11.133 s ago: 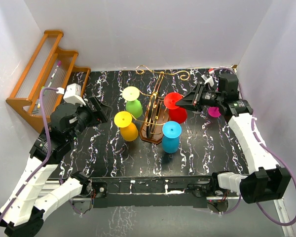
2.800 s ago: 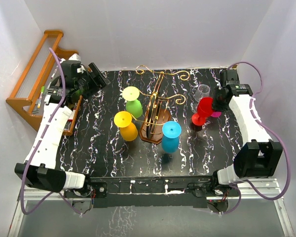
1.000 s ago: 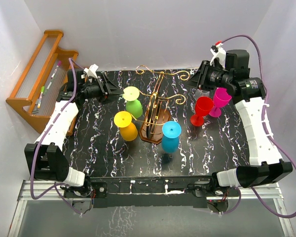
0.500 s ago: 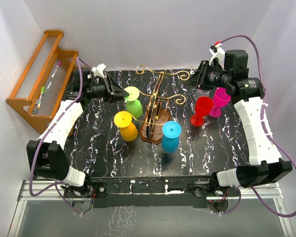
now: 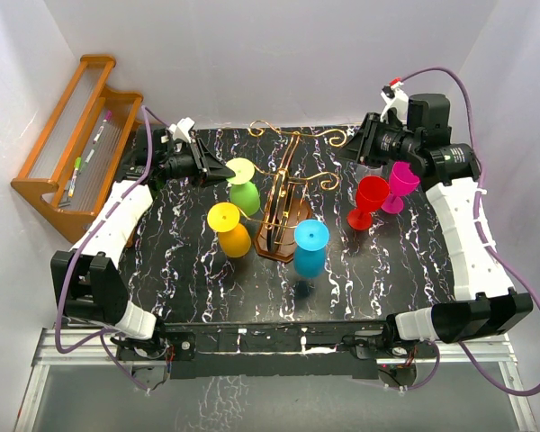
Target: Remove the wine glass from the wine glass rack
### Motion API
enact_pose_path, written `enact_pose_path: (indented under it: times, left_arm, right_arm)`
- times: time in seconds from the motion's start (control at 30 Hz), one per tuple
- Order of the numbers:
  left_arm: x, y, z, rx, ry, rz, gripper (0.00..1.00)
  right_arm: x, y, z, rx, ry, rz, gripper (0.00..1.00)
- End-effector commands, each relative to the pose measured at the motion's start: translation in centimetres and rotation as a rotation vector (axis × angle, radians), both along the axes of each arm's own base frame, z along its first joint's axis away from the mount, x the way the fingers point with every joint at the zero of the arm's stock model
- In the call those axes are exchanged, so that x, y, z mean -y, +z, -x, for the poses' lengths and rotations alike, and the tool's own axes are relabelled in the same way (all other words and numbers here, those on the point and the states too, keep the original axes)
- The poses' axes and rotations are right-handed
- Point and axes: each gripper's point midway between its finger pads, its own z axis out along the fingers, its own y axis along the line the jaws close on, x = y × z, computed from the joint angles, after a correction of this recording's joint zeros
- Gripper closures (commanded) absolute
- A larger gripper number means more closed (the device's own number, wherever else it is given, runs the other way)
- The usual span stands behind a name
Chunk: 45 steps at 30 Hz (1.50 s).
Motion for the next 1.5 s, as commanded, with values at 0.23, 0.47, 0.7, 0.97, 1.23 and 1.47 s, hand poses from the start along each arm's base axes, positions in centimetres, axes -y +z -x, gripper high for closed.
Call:
enact_pose_path:
  times: [0.23,0.47,0.7,0.97,1.23,1.47]
  left_arm:
    - [0.4,4.4,2.1,0.057,-0.046,0.063,0.91]
    - [0.5,5.5,2.8,0.053,-0.059,0.083,0.99]
    - [1.2,7.6,3.4,0.037,-0.079,0.218,1.0]
    - [1.0,7.9,2.5,0.04,-0.023,0.213,1.0]
    - [0.5,7.2,1.6,0.038,0.031,0.152,1.0]
    - [-0.3,7.3,0.6,0.069,0.084,0.099,1.0]
  right_arm:
    - [0.0,2.3,0.4,0.103,-0.006,-0.01,0.8]
    - [0.1,2.1,0.5,0.103,-0.012,-0.017,0.8]
    - [0.2,2.4,0.7,0.11,-0.021,-0.018,0.8]
    - [0.2,2.4,0.7,0.116,-0.027,-0.023,0.8]
    - [0.3,2.4,0.7,0.121,-0.031,-0.022,0.8]
    - [0.0,2.0,0.6,0.115,-0.018,-0.035,0.8]
